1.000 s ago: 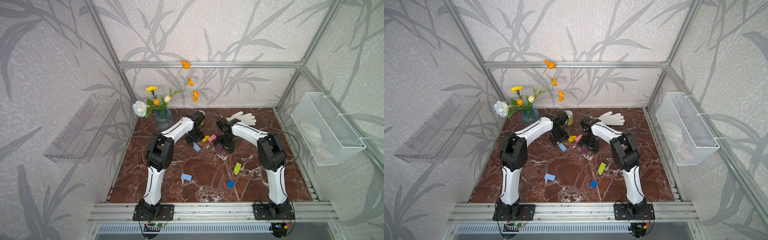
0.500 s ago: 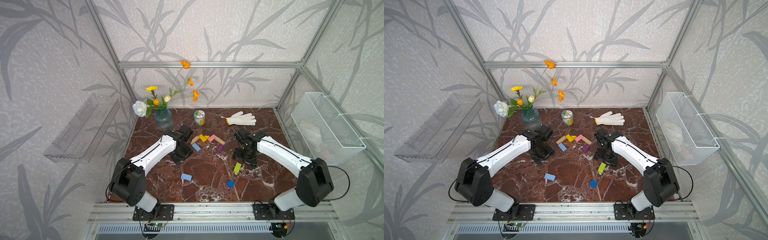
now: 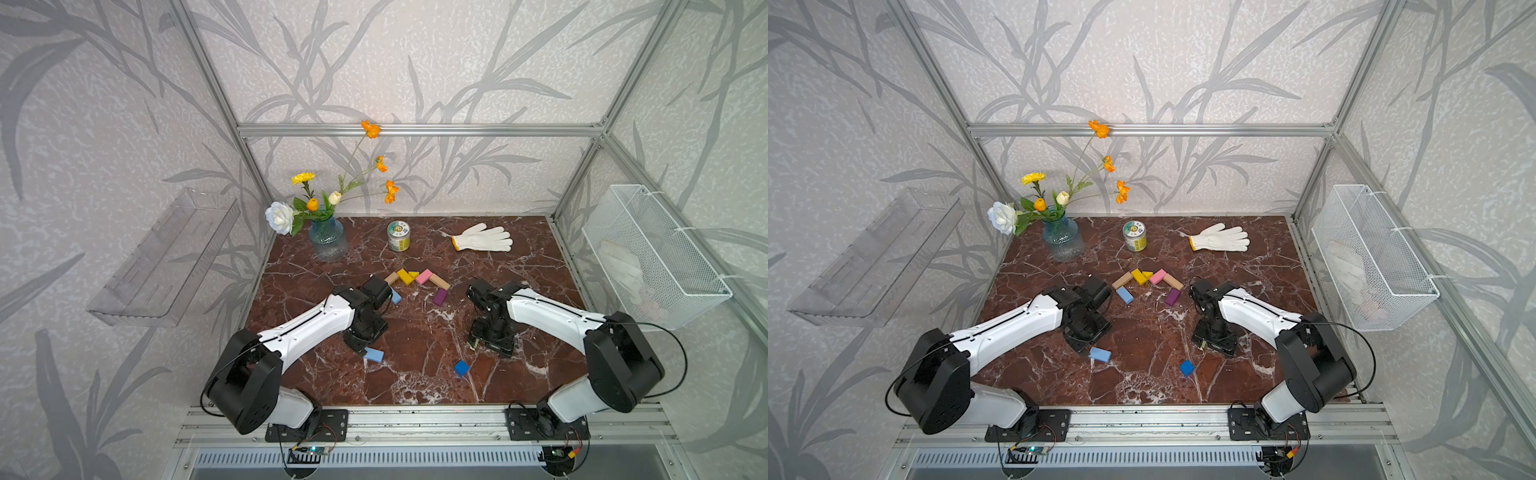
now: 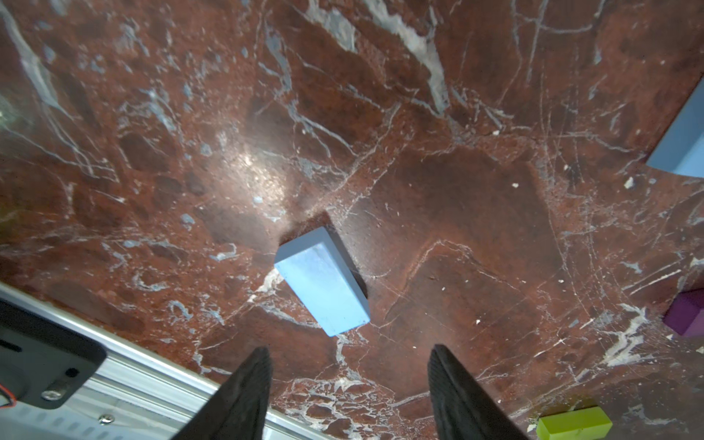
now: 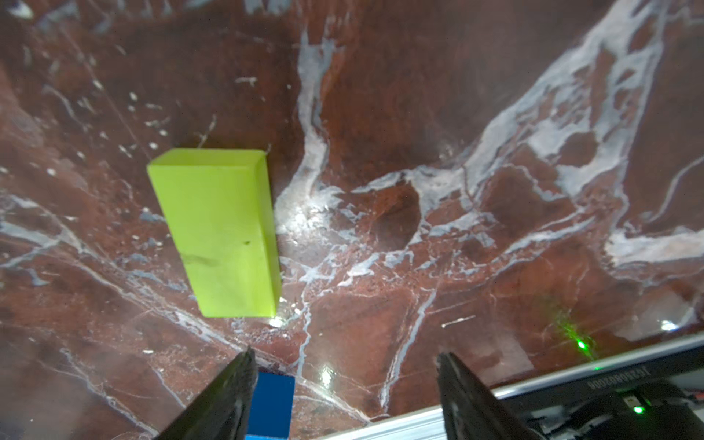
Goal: Assemble a heart with building blocks
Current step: Pick up the building block from the center of the board.
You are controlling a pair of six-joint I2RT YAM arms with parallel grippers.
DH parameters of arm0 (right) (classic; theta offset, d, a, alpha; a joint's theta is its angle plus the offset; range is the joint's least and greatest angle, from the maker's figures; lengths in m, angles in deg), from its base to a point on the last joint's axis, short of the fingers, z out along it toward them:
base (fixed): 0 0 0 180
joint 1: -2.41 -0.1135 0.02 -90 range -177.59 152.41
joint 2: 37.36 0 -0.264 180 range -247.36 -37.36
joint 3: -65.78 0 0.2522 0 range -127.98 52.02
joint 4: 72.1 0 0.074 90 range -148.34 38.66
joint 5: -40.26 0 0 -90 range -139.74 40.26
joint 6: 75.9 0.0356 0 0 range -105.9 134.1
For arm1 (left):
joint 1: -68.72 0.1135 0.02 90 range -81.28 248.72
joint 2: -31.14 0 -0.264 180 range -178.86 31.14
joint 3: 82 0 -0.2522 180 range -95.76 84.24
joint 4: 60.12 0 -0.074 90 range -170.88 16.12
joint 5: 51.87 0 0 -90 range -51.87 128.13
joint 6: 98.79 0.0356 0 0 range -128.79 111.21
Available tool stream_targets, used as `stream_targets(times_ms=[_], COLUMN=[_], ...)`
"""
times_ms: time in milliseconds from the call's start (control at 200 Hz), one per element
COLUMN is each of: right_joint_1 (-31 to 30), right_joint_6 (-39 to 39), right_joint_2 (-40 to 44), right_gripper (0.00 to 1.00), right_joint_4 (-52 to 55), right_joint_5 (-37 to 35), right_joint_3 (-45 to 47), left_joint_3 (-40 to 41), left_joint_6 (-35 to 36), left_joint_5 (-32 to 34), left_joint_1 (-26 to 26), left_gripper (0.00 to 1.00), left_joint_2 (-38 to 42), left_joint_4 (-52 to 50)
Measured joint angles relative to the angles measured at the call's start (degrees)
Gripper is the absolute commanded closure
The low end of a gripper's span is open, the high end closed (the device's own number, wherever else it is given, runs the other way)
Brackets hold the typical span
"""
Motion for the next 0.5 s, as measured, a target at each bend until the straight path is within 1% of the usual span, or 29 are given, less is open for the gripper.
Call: stream_targets(times_ms=[185, 350, 500], right_joint_1=[0.0, 0.0, 0.0], right_joint_6=[0.7, 0.7, 0.6], right_joint_2=[-2.9, -5.9, -8.1], right_gripper=[0.23, 0.23, 0.23], right_joint_4=[-2.2, -3.7, -4.6], right_joint_5=[-0.1, -0.1, -0.2], right_joint_3=[-0.6, -4.6, -7.7], left_joint_3=[0.1, 0.8, 2.1], left_joint_6=[-2.4, -4.1, -5.2], left_joint_5=[-0.3, -0.5, -0.6], left_joint_1=[-2.0, -3.6, -4.0], left_gripper=[0.34, 0.34, 0.35], left_joint_2=[-3.6, -4.9, -5.3], left_joint_4=[2.9, 4.3, 4.9])
